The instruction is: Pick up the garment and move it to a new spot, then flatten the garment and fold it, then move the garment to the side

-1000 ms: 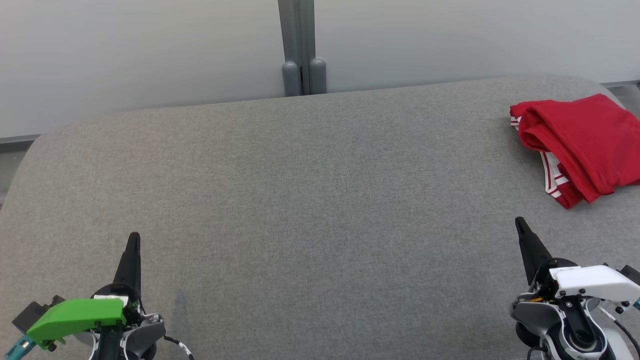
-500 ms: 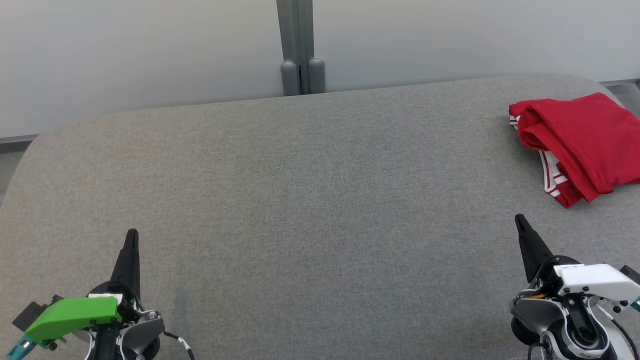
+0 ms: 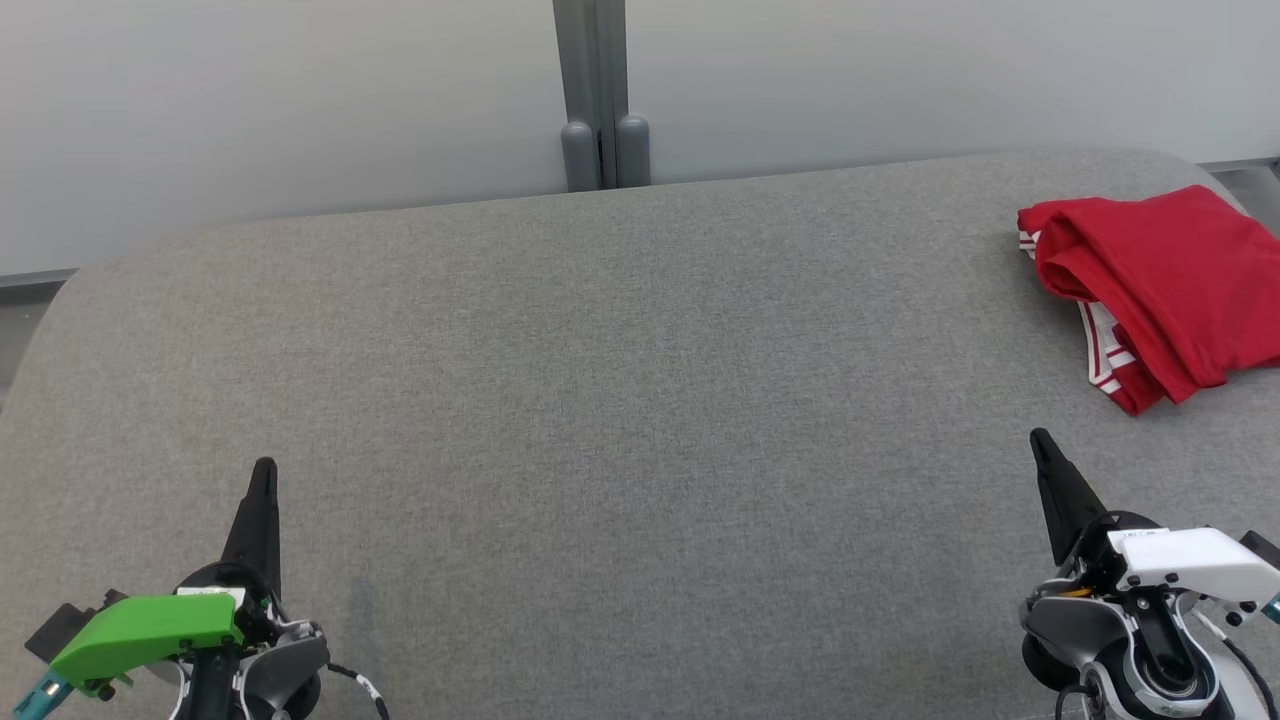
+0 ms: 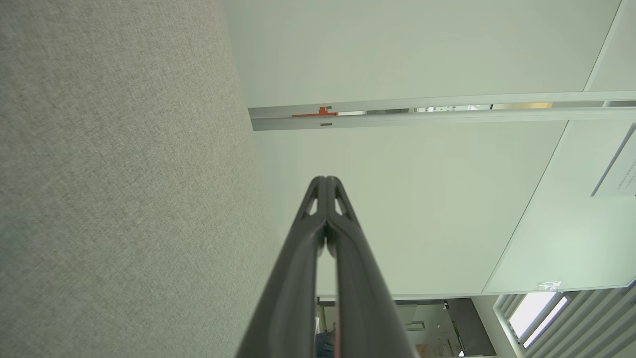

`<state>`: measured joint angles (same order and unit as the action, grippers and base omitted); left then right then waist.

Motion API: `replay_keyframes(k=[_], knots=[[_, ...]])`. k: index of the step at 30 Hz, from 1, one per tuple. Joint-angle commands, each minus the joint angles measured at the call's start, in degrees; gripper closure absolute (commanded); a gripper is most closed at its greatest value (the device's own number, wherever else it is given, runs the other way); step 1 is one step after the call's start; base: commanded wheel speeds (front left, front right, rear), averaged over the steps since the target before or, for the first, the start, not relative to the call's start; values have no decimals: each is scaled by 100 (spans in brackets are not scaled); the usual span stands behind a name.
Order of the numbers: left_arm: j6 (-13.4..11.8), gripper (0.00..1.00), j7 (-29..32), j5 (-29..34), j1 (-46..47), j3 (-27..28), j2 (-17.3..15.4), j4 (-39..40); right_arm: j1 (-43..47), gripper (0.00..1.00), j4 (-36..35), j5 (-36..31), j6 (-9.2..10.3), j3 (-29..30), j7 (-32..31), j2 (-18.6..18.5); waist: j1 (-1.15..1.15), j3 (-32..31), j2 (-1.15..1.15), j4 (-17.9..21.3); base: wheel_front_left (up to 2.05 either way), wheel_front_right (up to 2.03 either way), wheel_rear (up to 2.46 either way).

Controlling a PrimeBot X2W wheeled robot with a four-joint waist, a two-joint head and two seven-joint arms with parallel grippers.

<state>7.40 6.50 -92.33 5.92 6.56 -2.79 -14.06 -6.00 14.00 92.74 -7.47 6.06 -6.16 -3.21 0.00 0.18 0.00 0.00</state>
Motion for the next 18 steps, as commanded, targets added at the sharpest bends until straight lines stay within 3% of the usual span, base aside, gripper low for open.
replay_keyframes(k=[1, 18], knots=[[28, 100, 26, -15, 60, 15, -7, -6, -38, 100, 7, 8, -4, 12, -19, 1, 0, 0, 0, 0, 0, 0, 0], [27, 100, 25, -16, 60, 14, -7, -5, -40, 100, 8, -5, -4, 24, -31, 6, 0, 0, 0, 0, 0, 0, 0]])
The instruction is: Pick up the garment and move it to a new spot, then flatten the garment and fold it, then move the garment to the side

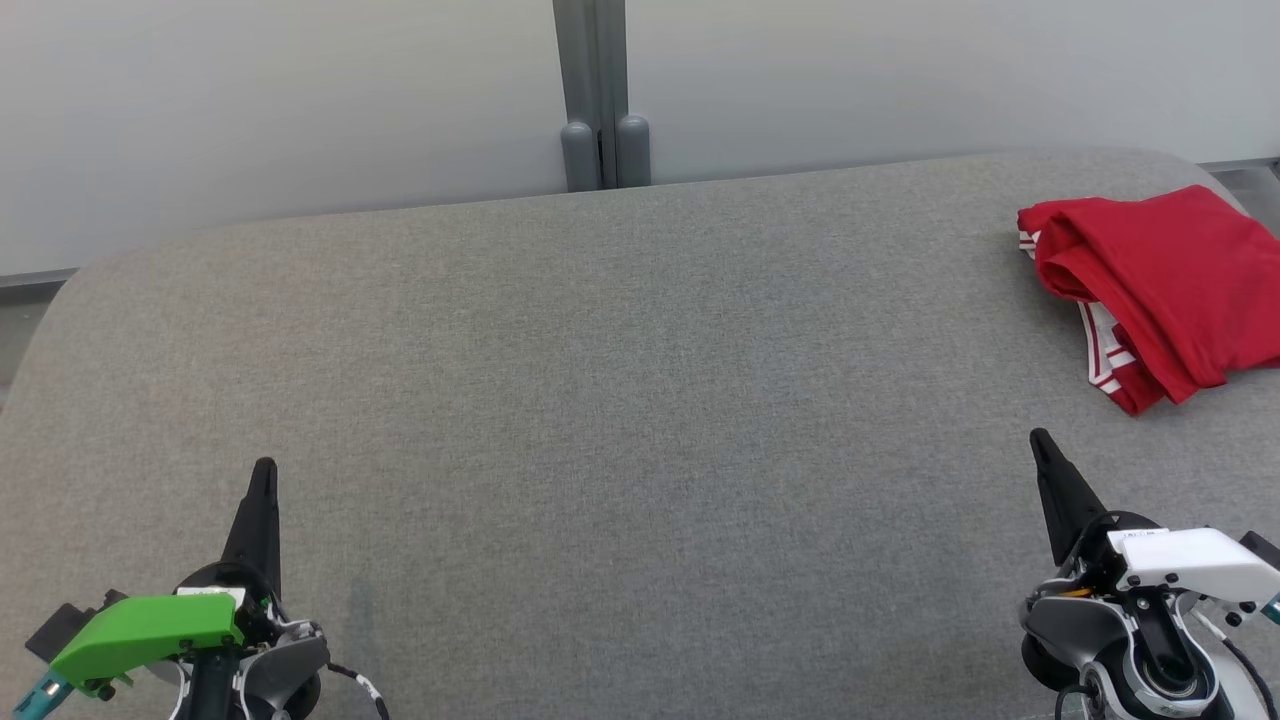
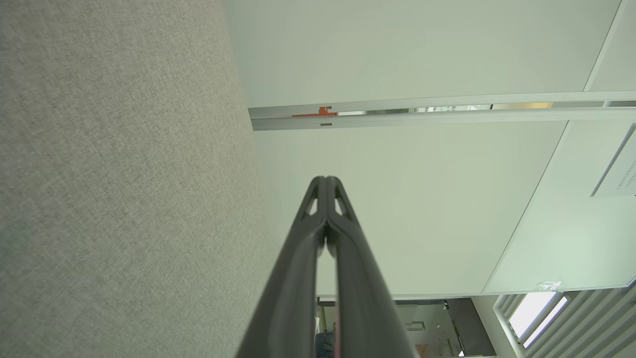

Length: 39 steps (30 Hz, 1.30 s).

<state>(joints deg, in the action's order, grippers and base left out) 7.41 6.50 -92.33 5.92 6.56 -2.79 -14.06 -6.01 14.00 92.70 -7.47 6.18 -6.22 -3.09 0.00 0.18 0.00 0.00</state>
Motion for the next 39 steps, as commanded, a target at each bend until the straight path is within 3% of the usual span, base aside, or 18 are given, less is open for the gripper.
replay_keyframes(k=[1, 39], knots=[[26, 100, 25, -16, 60, 14, -7, -5, -39, 100, 8, -2, -4, 12, -25, -6, 0, 0, 0, 0, 0, 0, 0], [26, 100, 24, -17, 60, 12, -8, -4, -42, 100, 8, -24, -4, 29, -35, 9, 0, 0, 0, 0, 0, 0, 0]])
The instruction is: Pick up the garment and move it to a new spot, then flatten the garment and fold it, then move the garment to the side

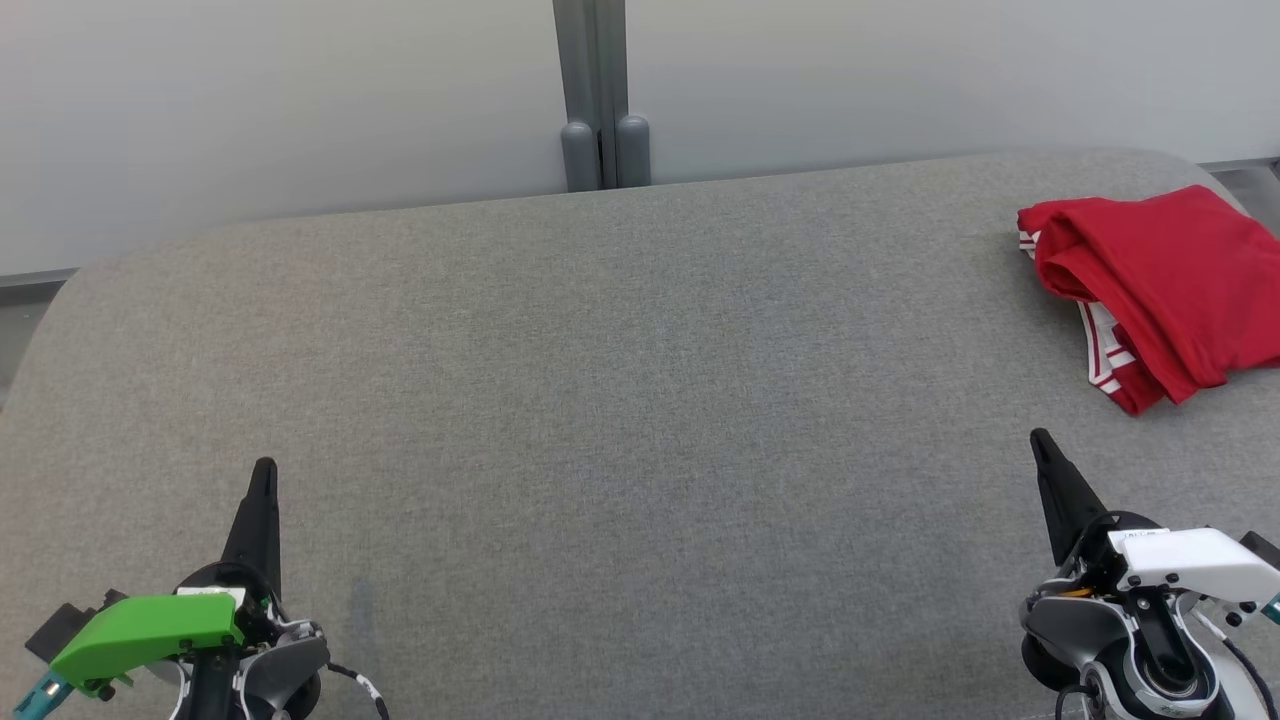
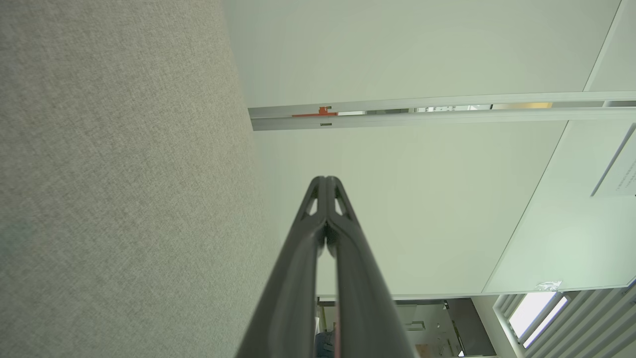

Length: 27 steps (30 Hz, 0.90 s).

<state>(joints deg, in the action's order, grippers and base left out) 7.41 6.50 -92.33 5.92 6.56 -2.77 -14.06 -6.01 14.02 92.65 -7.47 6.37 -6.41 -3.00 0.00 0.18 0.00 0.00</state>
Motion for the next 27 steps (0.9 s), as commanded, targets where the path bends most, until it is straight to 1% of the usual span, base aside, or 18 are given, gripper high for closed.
replay_keyframes(k=[1, 27], knots=[[26, 100, 24, -17, 60, 12, -9, -4, -41, 100, 6, -20, -4, 11, -17, 0, 0, 0, 0, 0, 0, 0, 0], [26, 100, 23, -17, 60, 11, -9, -4, -42, 100, 7, -26, -4, 19, -23, 6, 0, 0, 0, 0, 0, 0, 0]])
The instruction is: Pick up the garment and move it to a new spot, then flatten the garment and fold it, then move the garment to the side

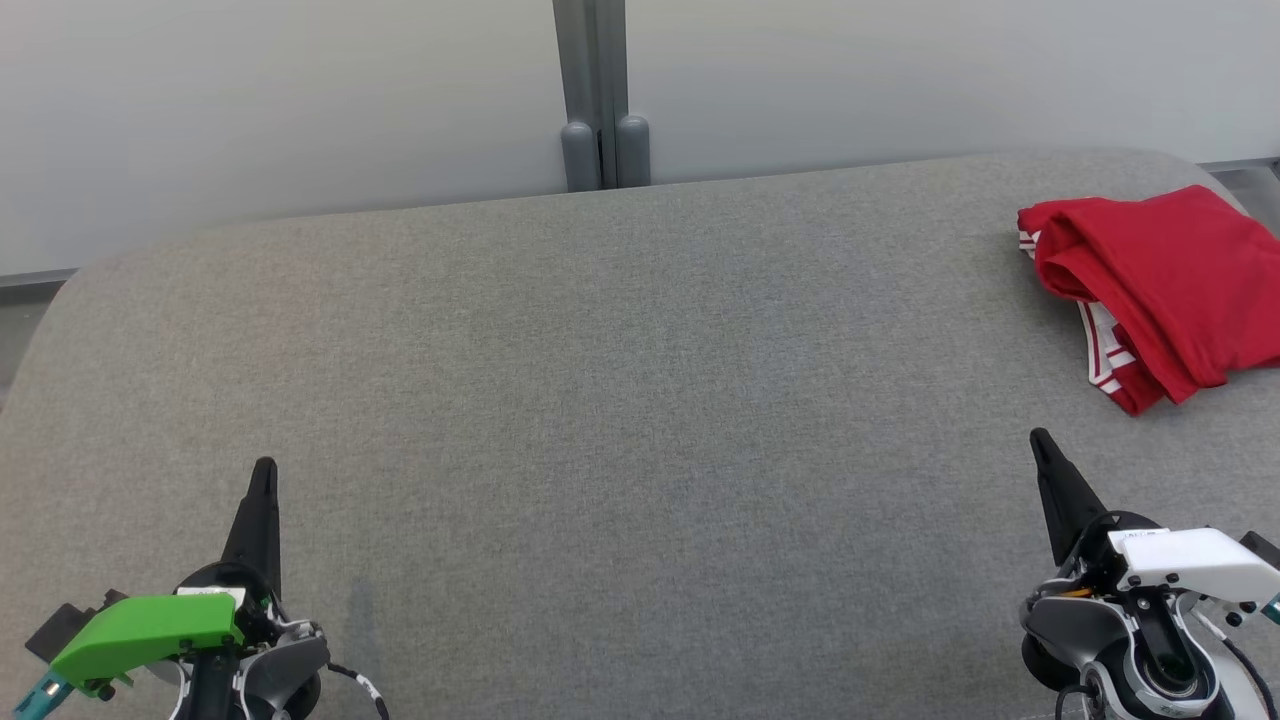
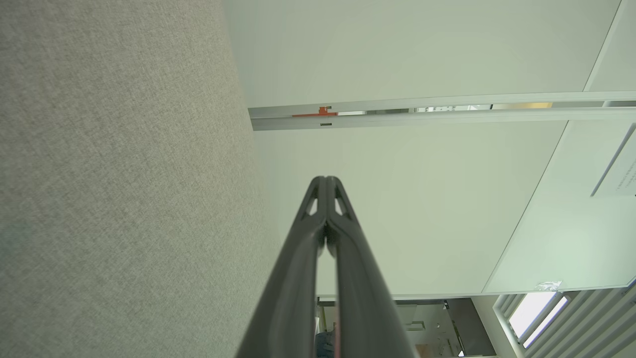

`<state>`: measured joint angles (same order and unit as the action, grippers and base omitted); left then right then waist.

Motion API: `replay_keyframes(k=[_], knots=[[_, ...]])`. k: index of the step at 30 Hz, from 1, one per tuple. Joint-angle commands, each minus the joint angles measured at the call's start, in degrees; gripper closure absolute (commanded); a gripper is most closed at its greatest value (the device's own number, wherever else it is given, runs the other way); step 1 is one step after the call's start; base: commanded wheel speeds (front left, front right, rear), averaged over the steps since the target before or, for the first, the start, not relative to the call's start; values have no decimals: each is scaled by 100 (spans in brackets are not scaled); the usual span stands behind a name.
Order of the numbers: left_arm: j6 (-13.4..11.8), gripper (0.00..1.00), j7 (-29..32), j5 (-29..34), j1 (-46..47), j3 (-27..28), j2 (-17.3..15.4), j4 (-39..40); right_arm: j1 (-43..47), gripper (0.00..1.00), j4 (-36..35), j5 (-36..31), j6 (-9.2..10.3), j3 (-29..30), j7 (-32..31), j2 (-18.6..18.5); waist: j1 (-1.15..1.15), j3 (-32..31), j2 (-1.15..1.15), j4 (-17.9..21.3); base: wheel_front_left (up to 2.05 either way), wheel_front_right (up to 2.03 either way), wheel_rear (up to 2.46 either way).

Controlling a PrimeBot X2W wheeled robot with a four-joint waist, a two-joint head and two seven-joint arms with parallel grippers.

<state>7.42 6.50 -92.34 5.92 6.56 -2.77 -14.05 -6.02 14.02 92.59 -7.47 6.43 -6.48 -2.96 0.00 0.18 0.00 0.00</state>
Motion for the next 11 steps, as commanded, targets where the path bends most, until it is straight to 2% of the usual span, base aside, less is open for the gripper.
replay_keyframes(k=[1, 11], knots=[[24, 100, 23, -15, 60, 11, -9, -5, -42, 100, 7, -20, -4, 13, -16, 2, 0, 0, 0, 0, 0, 0, 0], [24, 100, 23, -16, 60, 11, -9, -5, -42, 100, 6, -24, -3, 15, -21, 4, 0, 0, 0, 0, 0, 0, 0]])
